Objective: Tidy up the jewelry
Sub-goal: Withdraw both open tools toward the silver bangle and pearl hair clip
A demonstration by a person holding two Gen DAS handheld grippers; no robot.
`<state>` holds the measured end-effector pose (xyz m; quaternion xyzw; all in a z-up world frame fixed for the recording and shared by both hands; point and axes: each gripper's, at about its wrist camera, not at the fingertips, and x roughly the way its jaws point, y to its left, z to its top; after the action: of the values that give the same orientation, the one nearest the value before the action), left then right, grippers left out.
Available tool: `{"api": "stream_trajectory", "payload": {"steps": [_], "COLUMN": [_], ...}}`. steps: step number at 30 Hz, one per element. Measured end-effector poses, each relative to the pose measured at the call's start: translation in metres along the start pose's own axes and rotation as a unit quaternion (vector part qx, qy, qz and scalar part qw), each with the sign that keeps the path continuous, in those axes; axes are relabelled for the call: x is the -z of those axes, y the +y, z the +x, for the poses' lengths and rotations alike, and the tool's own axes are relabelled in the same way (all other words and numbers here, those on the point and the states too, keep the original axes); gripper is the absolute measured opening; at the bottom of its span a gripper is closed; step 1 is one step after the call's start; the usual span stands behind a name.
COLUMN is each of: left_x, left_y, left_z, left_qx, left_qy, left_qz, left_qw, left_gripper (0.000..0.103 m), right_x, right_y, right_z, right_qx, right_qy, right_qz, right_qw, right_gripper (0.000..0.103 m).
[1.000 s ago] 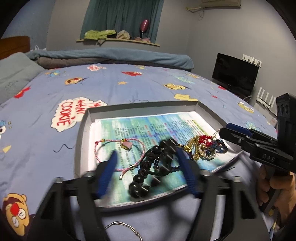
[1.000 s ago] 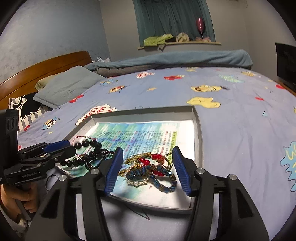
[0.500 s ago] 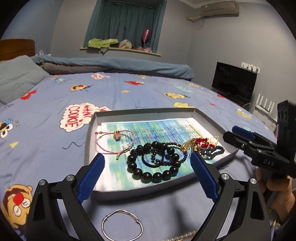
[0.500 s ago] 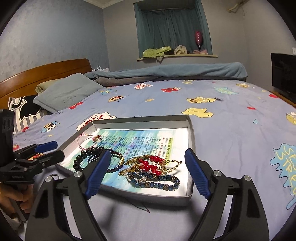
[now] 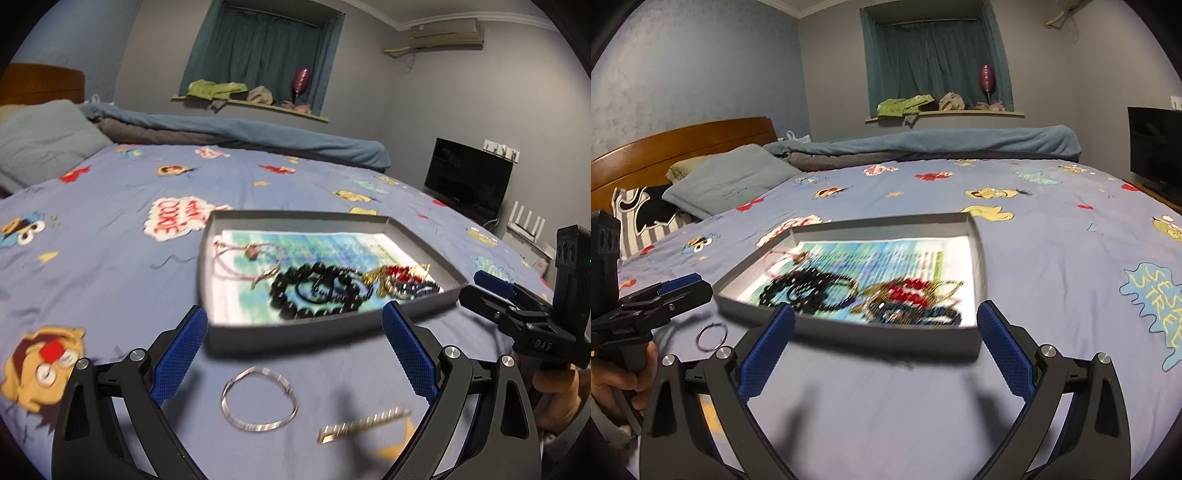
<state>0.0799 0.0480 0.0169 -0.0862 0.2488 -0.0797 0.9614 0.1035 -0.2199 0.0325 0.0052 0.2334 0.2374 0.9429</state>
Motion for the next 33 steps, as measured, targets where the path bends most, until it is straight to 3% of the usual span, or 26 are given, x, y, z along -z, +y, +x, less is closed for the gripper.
{"api": "stream_trajectory", "payload": {"steps": [4,9,12,15,22,27,30,33], "left_x": [0.007,0.020,0.024,0.026,0.028,0.029,0.030,0.030], "left_y": [0.007,0.018,0.030,0.034,0.027,0.014,0.011,0.014], "left_z": [-0.007,-0.009,-0.009,-0.003,0.002,0.017,0.023,0.023], "left_qx": [-0.006,-0.026,-0.025,-0.023,-0.020,-0.040,-0.056,-0.062], "left_qy": [0.011,0.055,0.075,0.098,0.110,0.135,0.148,0.151], "left_qz": [-0.012,-0.027,-0.048,-0.056,-0.037,0.000,0.013,0.011], "left_qw": [0.9998,0.9978,0.9957,0.9934,0.9931,0.9900,0.9873,0.9865], "left_gripper": [0.095,0.095,0.090,0.079,0.078,0.078,0.075,0.064], "right_x": [0.002,0.004,0.006,0.007,0.008,0.009,0.009,0.009], "right_y": [0.011,0.017,0.022,0.026,0.027,0.030,0.031,0.032], "right_z": [0.001,0.003,0.004,0.004,0.005,0.006,0.008,0.009], "right_qx": [-0.001,-0.017,-0.025,-0.029,-0.035,-0.035,-0.035,-0.035], "right_qy": [0.005,0.018,0.026,0.030,0.037,0.041,0.044,0.047], "right_qz": [-0.023,-0.029,-0.033,-0.038,-0.039,-0.046,-0.047,-0.048], "right_qw": [1.000,0.999,0.999,0.998,0.998,0.998,0.997,0.997], "right_gripper": [0.097,0.097,0.097,0.097,0.097,0.097,0.097,0.097]}}
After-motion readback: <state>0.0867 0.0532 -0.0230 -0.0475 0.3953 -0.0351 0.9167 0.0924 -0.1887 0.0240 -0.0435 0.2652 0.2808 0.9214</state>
